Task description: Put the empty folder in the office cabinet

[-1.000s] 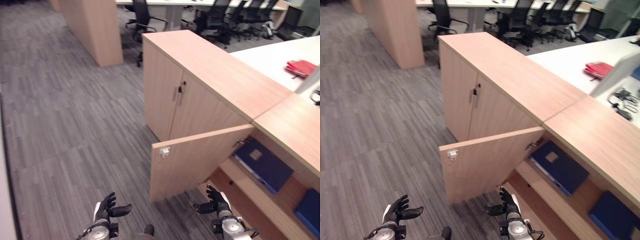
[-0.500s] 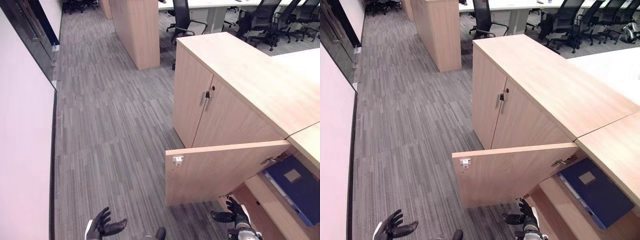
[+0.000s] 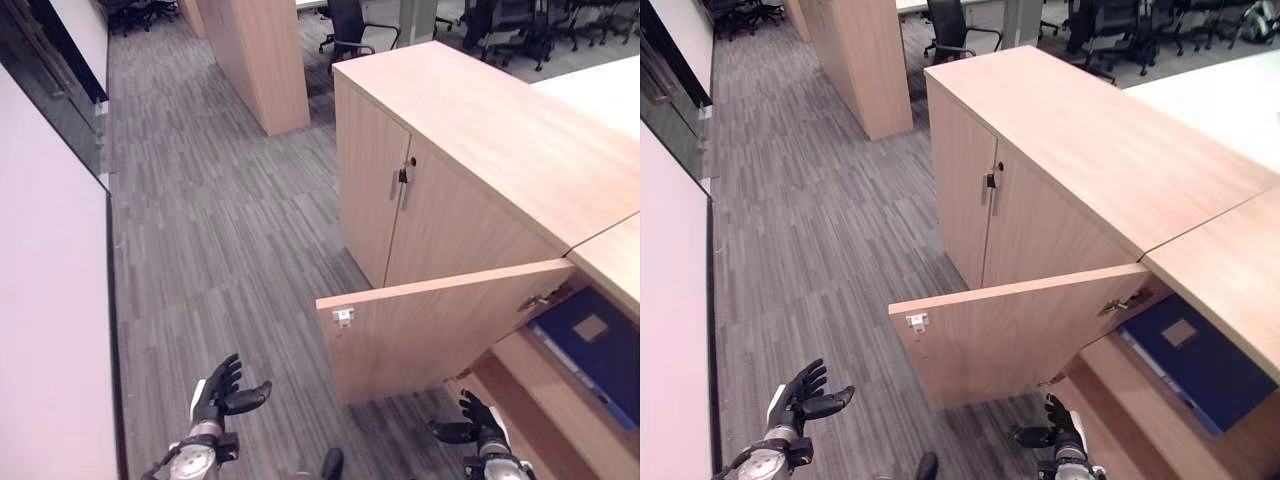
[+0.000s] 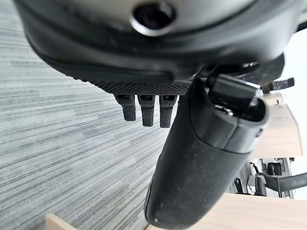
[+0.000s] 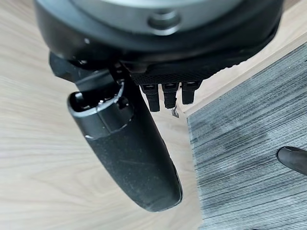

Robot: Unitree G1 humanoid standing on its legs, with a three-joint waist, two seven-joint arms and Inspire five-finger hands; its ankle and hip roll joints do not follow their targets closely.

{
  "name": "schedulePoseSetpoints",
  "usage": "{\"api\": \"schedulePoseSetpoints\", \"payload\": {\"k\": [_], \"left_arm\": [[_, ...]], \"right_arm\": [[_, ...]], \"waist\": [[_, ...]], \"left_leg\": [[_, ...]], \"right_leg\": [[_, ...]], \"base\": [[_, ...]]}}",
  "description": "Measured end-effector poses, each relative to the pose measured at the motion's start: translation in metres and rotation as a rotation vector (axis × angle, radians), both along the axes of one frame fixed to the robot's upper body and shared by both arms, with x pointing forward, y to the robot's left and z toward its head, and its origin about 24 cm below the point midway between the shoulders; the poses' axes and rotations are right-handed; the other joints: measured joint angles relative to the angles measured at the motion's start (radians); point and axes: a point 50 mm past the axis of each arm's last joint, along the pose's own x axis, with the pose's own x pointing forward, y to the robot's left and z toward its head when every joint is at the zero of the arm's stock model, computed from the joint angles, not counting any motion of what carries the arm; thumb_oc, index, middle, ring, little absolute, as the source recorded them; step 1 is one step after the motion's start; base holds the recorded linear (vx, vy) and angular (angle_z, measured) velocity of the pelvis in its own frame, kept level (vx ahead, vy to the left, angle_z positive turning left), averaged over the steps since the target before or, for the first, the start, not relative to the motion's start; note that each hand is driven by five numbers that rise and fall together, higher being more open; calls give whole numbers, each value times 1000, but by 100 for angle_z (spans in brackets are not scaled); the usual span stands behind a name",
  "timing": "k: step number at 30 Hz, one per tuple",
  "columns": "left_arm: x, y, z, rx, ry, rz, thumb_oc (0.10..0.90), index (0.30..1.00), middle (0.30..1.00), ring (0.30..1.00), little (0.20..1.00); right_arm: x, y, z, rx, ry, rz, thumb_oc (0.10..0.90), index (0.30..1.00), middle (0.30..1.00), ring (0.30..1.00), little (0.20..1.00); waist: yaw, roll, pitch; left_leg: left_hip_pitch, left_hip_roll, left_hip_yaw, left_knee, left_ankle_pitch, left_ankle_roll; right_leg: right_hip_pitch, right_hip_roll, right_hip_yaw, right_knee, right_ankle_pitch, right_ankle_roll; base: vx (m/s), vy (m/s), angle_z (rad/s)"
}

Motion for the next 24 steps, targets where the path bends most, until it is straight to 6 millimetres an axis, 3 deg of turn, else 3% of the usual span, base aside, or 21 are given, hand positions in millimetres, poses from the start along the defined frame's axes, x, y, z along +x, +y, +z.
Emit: {"api": "schedulePoseSetpoints", "payload": {"k": [2,3,4,5,6,7,9,11,15,16,18,19,20,22,24], "left_arm": [[5,0,3,1,-18,-2,800,900,900,900,900],[9,0,5,3,-27,-7,800,900,900,900,900],[14,-1,7,3,-40,-11,800,900,900,900,900],[17,-2,9,3,-55,-17,800,900,900,900,900],[27,-8,14,-4,-89,-41,800,900,900,900,900],[42,-15,22,-6,-129,-78,800,900,900,900,900],[50,-11,29,10,-158,-73,800,900,900,900,900],[47,-6,28,29,-141,-66,800,900,900,900,900],[43,-5,25,44,-121,-81,800,900,900,900,900],[44,-4,24,55,-113,-84,800,900,900,900,900],[46,-8,23,56,-105,-111,800,900,900,900,900],[45,-8,22,55,-103,-111,800,900,900,900,900],[44,-7,22,56,-99,-104,800,900,900,900,900],[41,-2,21,64,-93,-95,800,900,900,900,900],[33,-3,14,53,-58,-91,800,900,900,900,900]], "right_arm": [[11,-3,5,-15,-14,24,800,900,900,900,900],[17,-4,10,-20,-39,34,800,900,900,900,900],[22,-9,16,-33,-64,47,800,900,900,900,900],[23,-11,18,-40,-74,48,800,900,900,900,900],[21,-20,21,-60,-78,29,800,900,900,900,900],[16,-30,21,-65,-70,-28,800,900,900,900,900],[11,-19,14,-22,-53,-47,800,900,900,900,900],[7,0,5,45,-38,-42,800,900,900,900,900],[-1,30,-6,140,3,-18,800,900,900,900,900],[-2,36,-8,162,6,-30,800,900,900,900,900],[-4,37,-10,177,19,-42,800,900,900,900,900],[-4,39,-11,183,21,-39,800,900,900,900,900],[-3,41,-11,191,19,-30,800,900,900,900,900],[-2,44,-10,197,15,-18,800,900,900,900,900],[3,36,-7,172,4,-14,800,900,900,900,900]], "waist": [[-7,-25,16],[-24,-41,25],[-63,-51,26],[-86,-44,25],[-129,-20,17],[-156,-2,12],[-157,-58,6],[-153,-92,1],[-149,-89,2],[-143,-88,4],[-139,-70,6],[-130,-68,6],[-111,-68,6],[-82,-86,-6],[-81,-60,-20]], "left_leg": [[-4,-8,25,34,-55,-71],[-18,3,41,152,-112,-80],[-8,52,42,294,-182,-112],[17,95,50,322,-207,-126],[94,174,70,233,-219,-146],[168,169,106,86,-242,-111],[190,119,124,50,-206,-89],[202,88,148,50,-210,-60],[225,45,161,23,-198,-19],[201,30,167,55,-198,-12],[179,38,152,79,-200,-8],[179,46,157,83,-200,-8],[177,67,162,85,-200,-9],[177,81,170,72,-193,-35],[181,115,180,49,-183,-53]], "right_leg": [[-21,-31,25,-4,17,-19],[-26,-56,22,6,32,-25],[-19,-77,29,19,31,-22],[-17,-76,31,32,29,-15],[-19,-73,26,50,26,9],[-29,-87,33,69,35,31],[-56,-136,51,88,53,44],[-66,-172,59,108,76,53],[-112,-214,57,186,105,68],[-133,-217,124,208,120,78],[-135,-210,186,216,141,110],[-135,-201,179,217,132,119],[-132,-178,155,236,78,124],[-121,-145,121,198,9,84],[-99,-97,121,122,45,56]], "base": [[-166,129,-39],[-177,178,-35],[-91,130,-17],[-66,145,10],[-51,114,21],[-70,158,19],[-105,159,-18],[-107,108,-38],[-162,109,-12],[-148,91,13],[-97,50,25],[-66,12,2],[-25,-17,-10],[42,-42,-18],[32,-74,-26]]}}
